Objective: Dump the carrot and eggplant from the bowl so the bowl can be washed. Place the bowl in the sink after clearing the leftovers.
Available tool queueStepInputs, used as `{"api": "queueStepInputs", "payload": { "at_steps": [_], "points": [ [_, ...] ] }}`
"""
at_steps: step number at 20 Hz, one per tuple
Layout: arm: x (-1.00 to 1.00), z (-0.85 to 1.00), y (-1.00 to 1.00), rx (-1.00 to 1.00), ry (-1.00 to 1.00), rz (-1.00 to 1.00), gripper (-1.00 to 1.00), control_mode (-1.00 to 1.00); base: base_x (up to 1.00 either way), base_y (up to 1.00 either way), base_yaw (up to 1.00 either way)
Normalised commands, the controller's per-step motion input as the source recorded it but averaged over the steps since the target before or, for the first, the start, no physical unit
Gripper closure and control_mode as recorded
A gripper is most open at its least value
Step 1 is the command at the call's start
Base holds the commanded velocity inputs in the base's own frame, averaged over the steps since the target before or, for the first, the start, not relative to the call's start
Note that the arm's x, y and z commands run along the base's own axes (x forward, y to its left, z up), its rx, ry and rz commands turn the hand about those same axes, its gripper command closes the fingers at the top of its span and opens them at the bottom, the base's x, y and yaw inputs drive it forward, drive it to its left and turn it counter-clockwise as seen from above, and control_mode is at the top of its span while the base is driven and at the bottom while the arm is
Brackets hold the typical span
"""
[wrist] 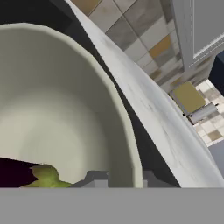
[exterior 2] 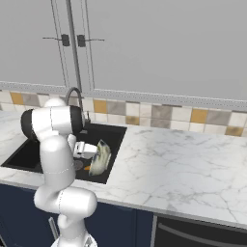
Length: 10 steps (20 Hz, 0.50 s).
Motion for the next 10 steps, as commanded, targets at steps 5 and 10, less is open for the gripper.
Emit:
{"api": "queueStepInputs", "payload": {
  "at_steps": [5,10],
  "points": [
    [-0.11,0.49,0.08,-0.09,-0.18,0.0,1.0,-1.0,0.0,0.0,0.0],
    [-0.07,0.09,0.09,-0.1,-0.08,0.01,1.0,-1.0,0.0,0.0,0.0]
  ]
}}
